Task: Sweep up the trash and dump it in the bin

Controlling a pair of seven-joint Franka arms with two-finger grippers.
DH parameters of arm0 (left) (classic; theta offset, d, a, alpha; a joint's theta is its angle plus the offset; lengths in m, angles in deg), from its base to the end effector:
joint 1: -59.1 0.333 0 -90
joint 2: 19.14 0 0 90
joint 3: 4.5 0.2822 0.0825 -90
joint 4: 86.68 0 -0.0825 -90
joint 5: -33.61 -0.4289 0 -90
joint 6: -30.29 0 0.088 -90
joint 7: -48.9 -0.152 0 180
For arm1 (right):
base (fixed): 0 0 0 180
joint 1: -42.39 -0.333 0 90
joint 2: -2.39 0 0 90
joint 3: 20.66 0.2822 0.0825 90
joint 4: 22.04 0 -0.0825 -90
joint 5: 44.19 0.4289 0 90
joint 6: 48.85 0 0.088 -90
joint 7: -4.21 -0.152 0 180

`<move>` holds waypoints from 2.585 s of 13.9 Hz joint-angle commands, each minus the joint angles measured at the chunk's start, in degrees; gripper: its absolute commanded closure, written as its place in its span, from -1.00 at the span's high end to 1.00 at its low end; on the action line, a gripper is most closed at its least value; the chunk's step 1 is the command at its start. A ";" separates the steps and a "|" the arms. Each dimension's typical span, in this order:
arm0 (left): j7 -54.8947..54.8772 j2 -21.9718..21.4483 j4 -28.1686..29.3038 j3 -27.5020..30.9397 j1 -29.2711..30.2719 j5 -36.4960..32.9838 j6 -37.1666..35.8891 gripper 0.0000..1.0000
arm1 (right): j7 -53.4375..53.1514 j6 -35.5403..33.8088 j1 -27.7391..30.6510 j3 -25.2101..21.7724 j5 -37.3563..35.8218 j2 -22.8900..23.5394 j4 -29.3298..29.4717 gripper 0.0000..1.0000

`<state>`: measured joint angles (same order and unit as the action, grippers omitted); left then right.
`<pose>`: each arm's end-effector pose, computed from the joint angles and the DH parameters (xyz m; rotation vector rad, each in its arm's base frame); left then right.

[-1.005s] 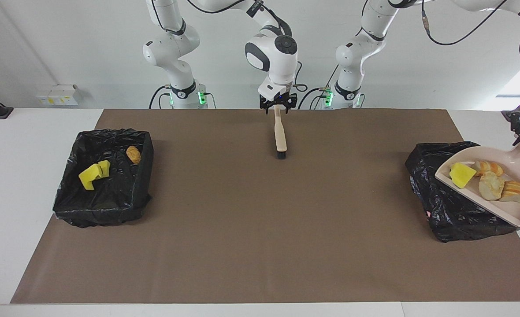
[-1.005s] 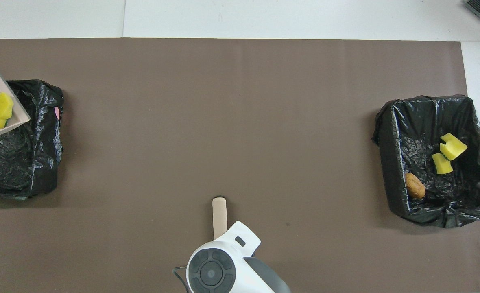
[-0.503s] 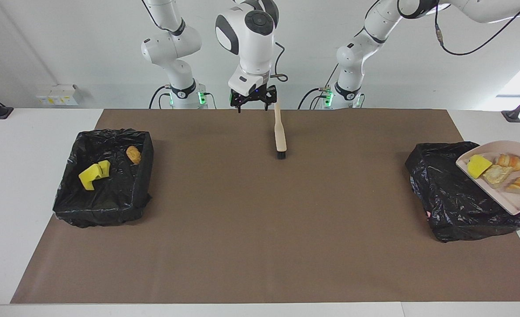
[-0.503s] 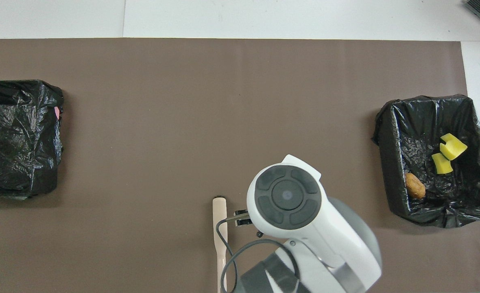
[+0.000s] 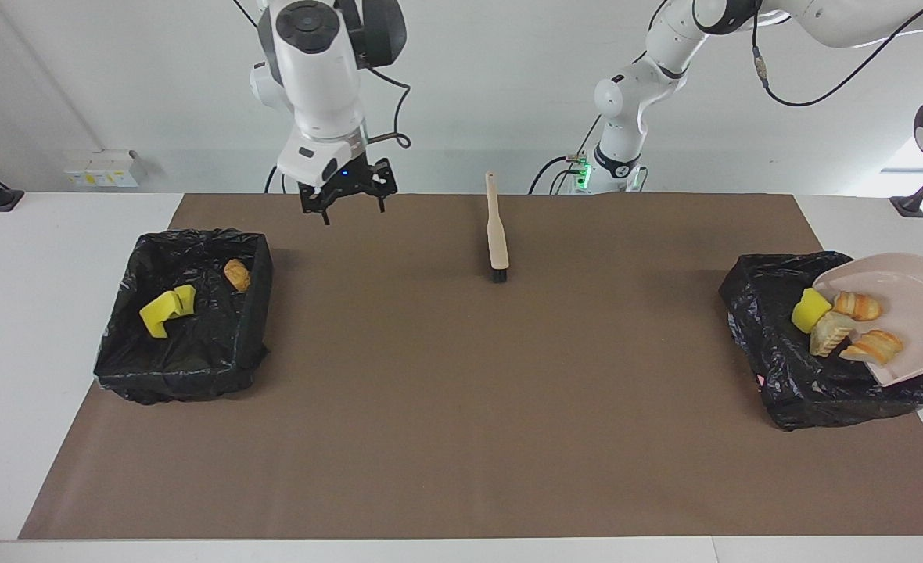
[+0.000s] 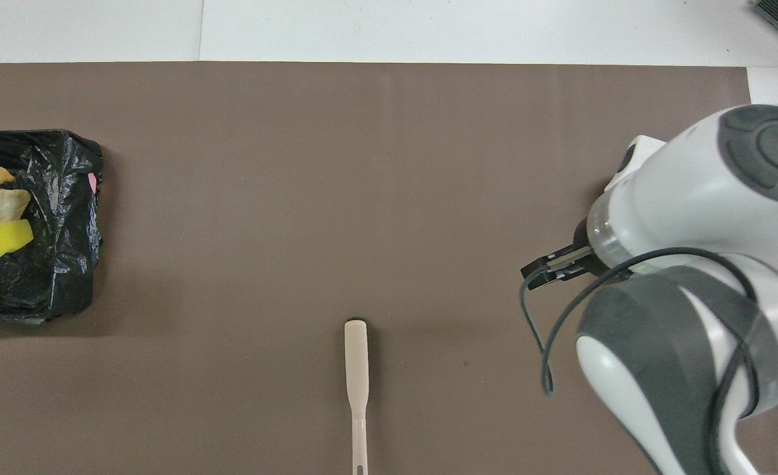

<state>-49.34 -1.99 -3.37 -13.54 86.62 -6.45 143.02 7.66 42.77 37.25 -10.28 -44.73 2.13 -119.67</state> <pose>0.6581 0.3043 0.4755 -1.8085 1.8363 0.5646 0.5683 0.1565 0.4823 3.0743 0.5147 -0.1541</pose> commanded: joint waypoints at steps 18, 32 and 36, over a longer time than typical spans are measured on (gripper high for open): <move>25.75 -11.25 -0.70 -0.44 -5.02 20.44 -14.78 -1.00 | -0.11 -2.39 7.02 -10.27 -1.74 -1.93 5.34 1.00; 109.20 -14.09 18.65 -2.47 -43.50 40.32 -2.35 -1.00 | -0.55 -3.55 3.56 -15.39 0.54 -4.93 3.32 1.00; 119.66 -5.83 18.56 -2.47 -50.45 40.15 6.70 -1.00 | -0.55 -3.55 3.56 -15.39 0.54 -4.93 3.32 1.00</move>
<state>66.17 -11.42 15.30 -17.39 39.50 33.01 145.58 8.23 39.10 40.47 -25.84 -45.31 -1.80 -115.15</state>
